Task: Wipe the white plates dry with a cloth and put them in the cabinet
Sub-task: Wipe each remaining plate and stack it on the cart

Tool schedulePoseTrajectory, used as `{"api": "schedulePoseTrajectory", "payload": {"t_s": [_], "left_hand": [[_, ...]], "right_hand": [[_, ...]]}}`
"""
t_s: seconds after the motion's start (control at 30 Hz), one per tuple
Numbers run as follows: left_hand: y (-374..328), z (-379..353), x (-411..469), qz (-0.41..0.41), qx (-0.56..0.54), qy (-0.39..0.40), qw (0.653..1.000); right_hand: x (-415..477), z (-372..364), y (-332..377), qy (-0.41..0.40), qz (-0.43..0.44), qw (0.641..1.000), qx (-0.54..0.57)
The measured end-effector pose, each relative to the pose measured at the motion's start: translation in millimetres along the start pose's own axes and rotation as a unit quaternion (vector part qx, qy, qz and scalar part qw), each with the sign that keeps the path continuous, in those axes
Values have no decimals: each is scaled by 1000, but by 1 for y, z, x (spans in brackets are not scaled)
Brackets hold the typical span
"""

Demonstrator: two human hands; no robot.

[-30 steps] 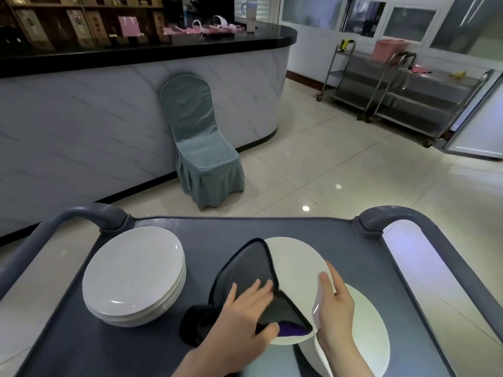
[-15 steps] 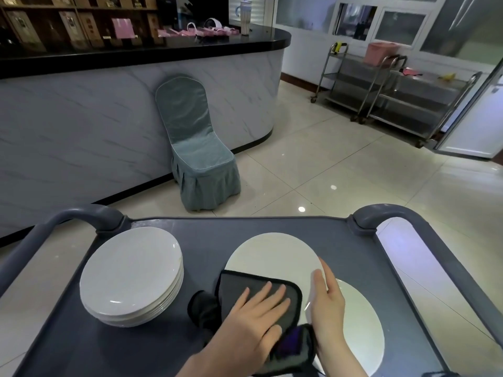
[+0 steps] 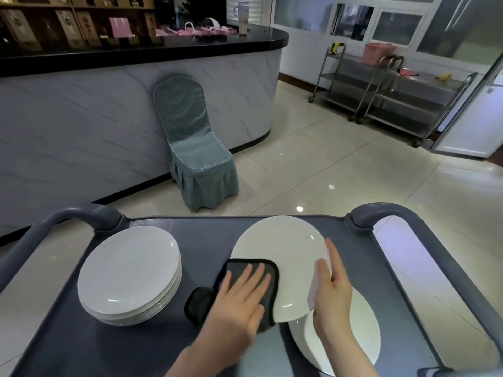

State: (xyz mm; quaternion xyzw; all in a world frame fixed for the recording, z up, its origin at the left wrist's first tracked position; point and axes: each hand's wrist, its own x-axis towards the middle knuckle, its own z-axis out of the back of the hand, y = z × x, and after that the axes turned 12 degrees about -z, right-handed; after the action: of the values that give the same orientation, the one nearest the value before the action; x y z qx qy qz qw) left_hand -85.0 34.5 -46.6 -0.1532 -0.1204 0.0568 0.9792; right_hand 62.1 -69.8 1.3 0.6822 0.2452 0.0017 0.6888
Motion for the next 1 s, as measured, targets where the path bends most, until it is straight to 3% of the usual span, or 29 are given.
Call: {"api": "schedulePoseTrajectory", "payload": {"t_s": [0.1, 0.4, 0.6, 0.73, 0.87, 0.93, 1.0], "left_hand": [[-22, -7, 9, -40, -7, 21, 999], [28, 11, 47, 84, -19, -13, 996], [12, 2, 10, 41, 6, 42, 998], [-28, -7, 18, -22, 8, 23, 999], [-14, 8, 50, 17, 23, 9, 1000], [7, 13, 57, 39, -18, 8, 999], [27, 14, 52, 58, 9, -1, 998]], "right_hand": [[-12, -5, -10, 25, -27, 999, -11], [-24, -9, -5, 21, -16, 1000, -4], [-8, 4, 9, 0, -16, 1000, 27], [-15, -3, 0, 30, -28, 999, 7], [-23, -6, -10, 61, -57, 996, 22], [-22, -5, -7, 54, -46, 997, 26], [-18, -4, 1, 48, -29, 998, 28]]}}
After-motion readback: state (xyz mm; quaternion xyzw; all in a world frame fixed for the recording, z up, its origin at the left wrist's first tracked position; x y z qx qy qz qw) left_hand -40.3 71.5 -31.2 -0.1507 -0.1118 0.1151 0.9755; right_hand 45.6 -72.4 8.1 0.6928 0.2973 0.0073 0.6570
